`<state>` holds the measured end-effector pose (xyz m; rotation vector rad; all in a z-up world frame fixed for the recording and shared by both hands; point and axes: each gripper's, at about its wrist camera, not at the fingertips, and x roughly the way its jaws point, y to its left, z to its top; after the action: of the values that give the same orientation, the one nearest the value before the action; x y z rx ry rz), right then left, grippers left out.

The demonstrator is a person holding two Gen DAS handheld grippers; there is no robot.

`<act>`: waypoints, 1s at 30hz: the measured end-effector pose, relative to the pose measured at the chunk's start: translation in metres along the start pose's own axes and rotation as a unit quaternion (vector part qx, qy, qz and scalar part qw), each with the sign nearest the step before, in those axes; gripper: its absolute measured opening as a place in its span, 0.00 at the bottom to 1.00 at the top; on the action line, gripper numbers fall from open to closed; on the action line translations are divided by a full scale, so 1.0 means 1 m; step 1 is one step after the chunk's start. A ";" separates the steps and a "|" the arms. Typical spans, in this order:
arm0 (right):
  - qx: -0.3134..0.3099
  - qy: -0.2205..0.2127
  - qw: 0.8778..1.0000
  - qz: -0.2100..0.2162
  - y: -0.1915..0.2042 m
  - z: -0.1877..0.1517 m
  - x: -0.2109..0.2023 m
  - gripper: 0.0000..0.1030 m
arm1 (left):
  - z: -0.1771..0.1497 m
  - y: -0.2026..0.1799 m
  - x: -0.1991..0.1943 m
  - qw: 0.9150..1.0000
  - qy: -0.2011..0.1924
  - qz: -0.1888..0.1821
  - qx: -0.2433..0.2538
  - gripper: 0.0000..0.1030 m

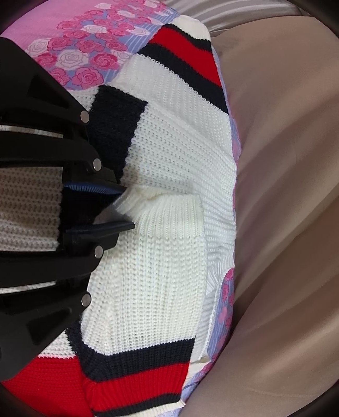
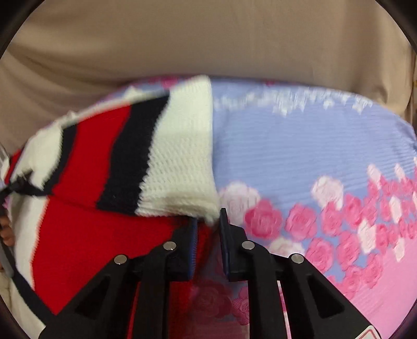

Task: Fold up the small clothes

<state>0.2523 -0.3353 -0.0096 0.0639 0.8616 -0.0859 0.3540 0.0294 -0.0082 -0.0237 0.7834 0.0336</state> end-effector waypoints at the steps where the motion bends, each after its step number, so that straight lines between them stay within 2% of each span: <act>1: -0.001 -0.003 1.000 -0.012 0.006 0.001 -0.007 0.15 | 0.000 0.004 -0.002 1.000 0.002 -0.009 -0.010 0.20; 3: -0.005 -0.032 0.999 -0.034 0.019 -0.002 -0.033 0.22 | -0.001 0.019 -0.010 0.999 0.015 -0.036 -0.037 0.29; 5: -0.030 -0.058 0.996 -0.056 0.044 -0.001 -0.054 0.30 | -0.003 0.045 -0.021 0.995 0.024 -0.058 -0.074 0.43; 6: -0.039 -0.062 0.996 -0.047 0.056 -0.001 -0.062 0.32 | -0.003 0.064 -0.028 0.993 0.021 -0.064 -0.095 0.47; 8: -0.058 -0.056 0.997 0.002 0.085 -0.004 -0.074 0.42 | -0.001 0.107 -0.037 0.989 0.013 -0.055 -0.134 0.66; 10: -0.074 -0.045 0.995 0.051 0.106 -0.011 -0.082 0.43 | 0.003 0.146 -0.039 0.986 0.006 -0.026 -0.167 0.71; 12: -0.094 -0.030 0.990 0.096 0.139 -0.018 -0.082 0.44 | 0.011 0.196 -0.037 0.978 -0.001 0.008 -0.208 0.72; 14: -0.115 -0.024 0.986 0.120 0.168 -0.030 -0.079 0.44 | 0.019 0.245 -0.030 0.968 -0.001 0.034 -0.249 0.72; 15: -0.126 -0.023 0.984 0.124 0.180 -0.035 -0.077 0.44 | 0.024 0.273 -0.026 0.961 -0.005 0.054 -0.272 0.72; 18: -0.153 -0.019 0.981 0.122 0.205 -0.054 -0.071 0.47 | 0.040 0.334 -0.012 0.949 -0.009 0.092 -0.301 0.72; 20: -0.154 -0.008 0.981 0.122 0.212 -0.064 -0.065 0.48 | 0.045 0.365 0.001 0.943 -0.005 0.085 -0.322 0.72; 22: -0.143 0.015 0.981 0.133 0.215 -0.070 -0.053 0.48 | 0.048 0.390 0.022 0.935 0.020 0.046 -0.350 0.72; 23: -0.141 0.024 0.981 0.131 0.217 -0.074 -0.046 0.49 | 0.047 0.398 0.028 0.928 0.023 0.037 -0.371 0.69; 24: -0.141 0.014 0.982 0.124 0.218 -0.079 -0.048 0.49 | 0.046 0.403 0.033 0.919 0.023 0.031 -0.392 0.66; 25: -0.147 0.008 0.982 0.120 0.219 -0.081 -0.050 0.50 | 0.043 0.401 0.033 0.916 0.021 0.038 -0.399 0.57; 26: -0.153 0.006 0.982 0.114 0.221 -0.082 -0.051 0.51 | 0.047 0.398 0.033 0.918 0.017 0.043 -0.393 0.38; 28: -0.155 0.002 0.982 0.110 0.222 -0.084 -0.051 0.53 | 0.055 0.387 0.029 0.927 0.016 0.040 -0.372 0.09; 30: -0.146 0.001 0.982 0.116 0.219 -0.083 -0.051 0.53 | 0.070 0.363 0.012 0.938 -0.003 0.067 -0.341 0.08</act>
<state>0.1785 -0.1076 -0.0203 -0.1105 0.8558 0.2599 0.3975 0.3948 0.0296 -0.6299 0.7339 0.4344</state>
